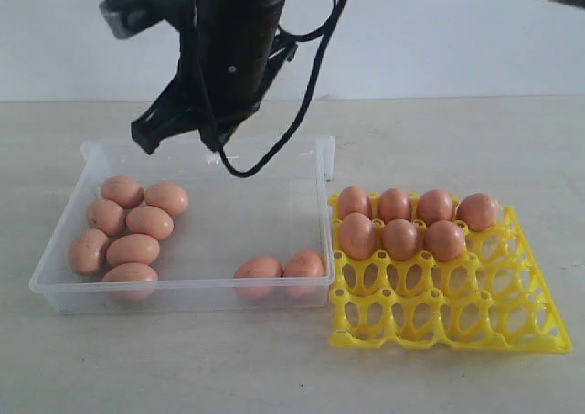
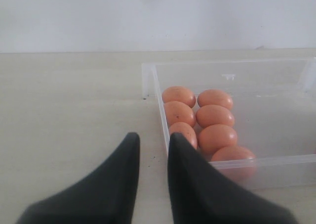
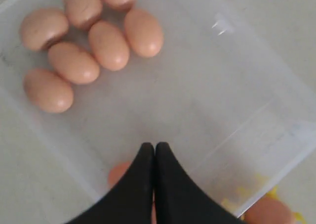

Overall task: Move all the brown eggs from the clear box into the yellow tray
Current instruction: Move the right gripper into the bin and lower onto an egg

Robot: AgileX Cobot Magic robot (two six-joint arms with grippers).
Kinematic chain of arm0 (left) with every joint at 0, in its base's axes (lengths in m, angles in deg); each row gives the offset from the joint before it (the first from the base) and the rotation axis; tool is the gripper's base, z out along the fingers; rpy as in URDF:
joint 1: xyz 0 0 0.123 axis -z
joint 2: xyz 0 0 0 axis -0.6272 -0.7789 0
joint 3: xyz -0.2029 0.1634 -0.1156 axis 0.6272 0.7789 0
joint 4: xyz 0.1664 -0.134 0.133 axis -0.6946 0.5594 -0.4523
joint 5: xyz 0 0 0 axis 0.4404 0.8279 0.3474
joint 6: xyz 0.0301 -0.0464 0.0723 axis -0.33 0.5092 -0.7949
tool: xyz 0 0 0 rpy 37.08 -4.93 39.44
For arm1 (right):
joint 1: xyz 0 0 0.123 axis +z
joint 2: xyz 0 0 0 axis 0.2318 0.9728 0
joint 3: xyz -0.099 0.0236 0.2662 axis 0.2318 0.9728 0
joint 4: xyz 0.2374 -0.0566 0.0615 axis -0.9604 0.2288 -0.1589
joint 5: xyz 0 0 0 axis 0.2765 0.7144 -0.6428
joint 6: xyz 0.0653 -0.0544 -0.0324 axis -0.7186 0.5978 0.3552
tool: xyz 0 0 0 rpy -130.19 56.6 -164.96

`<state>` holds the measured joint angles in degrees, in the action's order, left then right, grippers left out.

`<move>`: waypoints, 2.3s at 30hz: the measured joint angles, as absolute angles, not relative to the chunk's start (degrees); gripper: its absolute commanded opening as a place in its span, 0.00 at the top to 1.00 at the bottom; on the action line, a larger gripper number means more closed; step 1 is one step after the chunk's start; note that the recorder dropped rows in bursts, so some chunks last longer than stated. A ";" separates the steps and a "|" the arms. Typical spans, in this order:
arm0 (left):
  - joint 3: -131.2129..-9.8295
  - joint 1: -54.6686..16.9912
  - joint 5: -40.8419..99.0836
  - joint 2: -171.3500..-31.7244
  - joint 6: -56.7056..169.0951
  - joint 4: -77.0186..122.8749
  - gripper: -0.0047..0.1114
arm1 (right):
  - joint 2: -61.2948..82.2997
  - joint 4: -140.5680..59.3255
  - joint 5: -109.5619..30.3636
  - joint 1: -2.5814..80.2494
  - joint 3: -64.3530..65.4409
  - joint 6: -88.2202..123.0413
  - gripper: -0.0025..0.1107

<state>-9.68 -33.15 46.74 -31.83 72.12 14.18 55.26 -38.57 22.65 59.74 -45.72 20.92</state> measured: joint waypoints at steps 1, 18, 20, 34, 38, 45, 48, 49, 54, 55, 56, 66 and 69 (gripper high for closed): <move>-9.68 -33.15 46.74 -31.83 72.12 14.18 0.77 | 57.76 -40.62 27.04 59.74 -47.74 23.14 0.98; -9.68 -33.15 46.74 -31.83 72.12 14.18 0.77 | 65.47 -52.26 29.47 59.74 -50.27 47.65 0.75; -9.68 -33.15 46.74 -31.83 72.12 14.18 0.77 | 65.82 -55.14 25.09 59.74 -50.27 53.11 0.52; -9.68 -33.15 46.74 -31.83 72.12 14.18 0.77 | 78.45 -56.78 -9.87 59.84 -50.40 58.31 0.42; -9.68 -33.15 46.74 -31.83 72.12 14.18 0.77 | 79.25 -56.89 -10.87 59.84 -50.54 55.69 0.42; -9.68 -33.15 46.74 -31.83 72.12 14.18 0.77 | 80.35 -56.36 -6.94 59.73 -50.43 52.55 0.49; -9.68 -33.15 46.74 -31.83 72.12 14.18 0.77 | 80.35 -56.36 -6.94 59.73 -50.43 52.05 0.49; -9.68 -33.15 46.74 -31.83 72.12 14.18 0.77 | 80.35 -56.36 -6.94 59.73 -50.43 52.05 0.49; -9.68 -33.15 46.74 -31.83 72.12 14.18 0.77 | 80.35 -56.36 -7.04 59.73 -50.43 51.27 0.49; -9.68 -33.15 46.74 -31.83 72.12 14.18 0.77 | 80.35 -56.36 -6.82 59.73 -50.43 50.63 0.49; -9.68 -33.15 46.74 -31.83 72.12 14.18 0.77 | 80.35 -56.36 -6.58 59.73 -50.43 49.70 0.51; -9.68 -33.15 46.74 -31.83 72.12 14.18 0.77 | 80.14 -56.00 3.36 58.56 -50.90 41.67 0.98; -9.68 -33.15 46.74 -31.83 72.12 14.18 0.77 | 79.76 -56.00 5.69 58.31 -50.90 41.57 0.98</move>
